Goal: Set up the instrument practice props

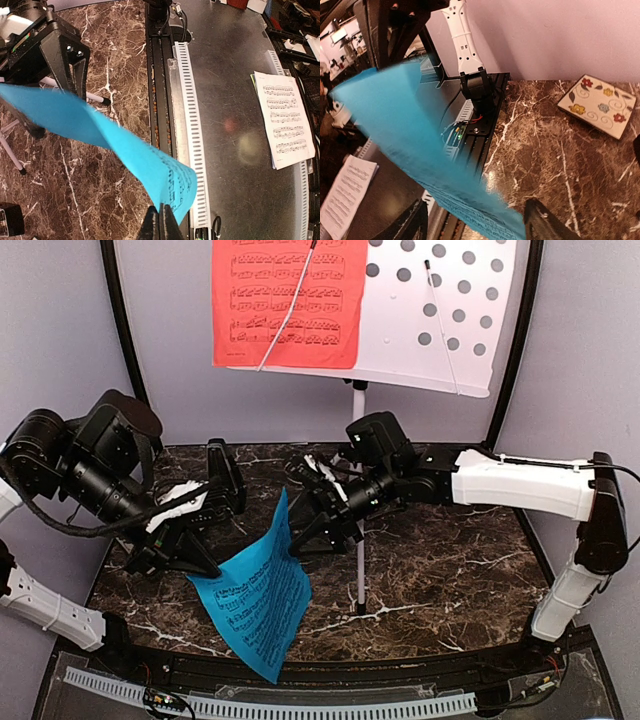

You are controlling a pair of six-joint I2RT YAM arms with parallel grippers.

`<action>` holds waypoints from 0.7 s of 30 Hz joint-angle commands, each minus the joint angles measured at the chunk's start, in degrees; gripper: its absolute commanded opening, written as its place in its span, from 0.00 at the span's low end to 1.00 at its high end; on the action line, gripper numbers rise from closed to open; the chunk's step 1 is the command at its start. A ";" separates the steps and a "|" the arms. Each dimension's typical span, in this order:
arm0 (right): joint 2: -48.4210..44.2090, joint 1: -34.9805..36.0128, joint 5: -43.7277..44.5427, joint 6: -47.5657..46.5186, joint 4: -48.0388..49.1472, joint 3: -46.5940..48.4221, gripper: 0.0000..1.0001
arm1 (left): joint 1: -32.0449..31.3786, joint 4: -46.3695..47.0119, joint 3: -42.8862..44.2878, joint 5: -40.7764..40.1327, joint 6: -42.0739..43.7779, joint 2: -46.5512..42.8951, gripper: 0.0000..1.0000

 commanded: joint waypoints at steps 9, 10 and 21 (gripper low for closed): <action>-4.36 1.10 -0.84 0.41 -0.50 0.19 0.38 | -0.37 0.33 -0.10 -5.84 2.52 -3.16 0.00; -4.34 1.22 -0.53 0.67 -0.45 -0.24 0.34 | -0.39 0.35 -0.34 -6.49 2.49 -3.34 0.00; -13.25 2.35 12.00 4.29 0.70 -2.75 0.00 | -0.39 12.75 -5.82 -24.59 -5.19 -9.23 0.24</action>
